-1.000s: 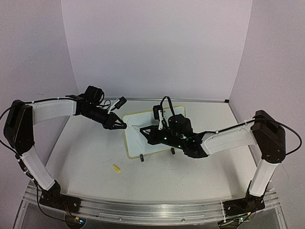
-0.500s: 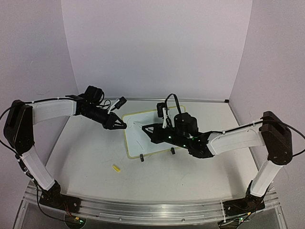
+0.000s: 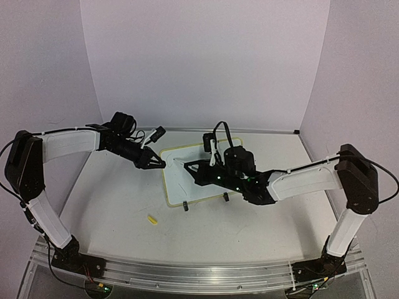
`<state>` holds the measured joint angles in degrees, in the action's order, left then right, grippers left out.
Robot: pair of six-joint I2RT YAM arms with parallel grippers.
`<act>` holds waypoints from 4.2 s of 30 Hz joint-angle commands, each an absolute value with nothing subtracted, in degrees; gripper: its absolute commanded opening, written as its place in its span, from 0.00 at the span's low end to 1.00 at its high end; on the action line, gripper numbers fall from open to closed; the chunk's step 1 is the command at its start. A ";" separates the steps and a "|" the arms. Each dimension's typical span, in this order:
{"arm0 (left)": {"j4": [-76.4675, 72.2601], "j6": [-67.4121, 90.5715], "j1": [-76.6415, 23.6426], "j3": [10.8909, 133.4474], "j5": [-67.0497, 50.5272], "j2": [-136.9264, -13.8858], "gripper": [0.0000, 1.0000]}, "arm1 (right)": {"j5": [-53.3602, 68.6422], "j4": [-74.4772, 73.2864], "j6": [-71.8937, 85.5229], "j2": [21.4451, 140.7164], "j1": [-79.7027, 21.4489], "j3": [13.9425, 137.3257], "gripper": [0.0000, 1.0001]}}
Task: Write a sentence on the whiteboard
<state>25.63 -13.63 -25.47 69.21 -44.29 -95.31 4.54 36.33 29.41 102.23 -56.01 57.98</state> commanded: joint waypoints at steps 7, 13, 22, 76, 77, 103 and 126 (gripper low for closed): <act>26.60 -14.42 -24.87 69.18 -38.59 -93.38 0.00 | 1.71 35.64 29.67 104.01 -55.81 61.13 0.00; 26.77 -14.53 -24.87 69.17 -38.60 -93.38 0.00 | 1.77 35.27 29.19 104.64 -55.81 62.14 0.00; 26.81 -14.63 -24.89 69.18 -38.59 -93.37 0.00 | 4.16 34.09 28.44 105.84 -55.81 62.80 0.00; 27.11 -14.87 -24.87 69.26 -38.68 -93.07 0.00 | -0.40 33.84 27.95 104.53 -55.82 63.54 0.00; 27.15 -14.86 -24.87 69.26 -38.67 -93.10 0.00 | -0.43 33.84 27.95 104.58 -55.84 63.60 0.00; 27.37 -15.01 -24.92 69.35 -38.32 -93.26 0.00 | 1.84 35.06 26.26 99.62 -55.81 58.96 0.00; 27.49 -15.03 -24.98 69.44 -38.23 -93.69 0.00 | 1.57 31.90 25.03 103.65 -55.86 63.56 0.00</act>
<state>26.94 -13.70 -25.47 69.21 -43.46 -94.78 2.33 31.59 25.70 102.49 -56.01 61.21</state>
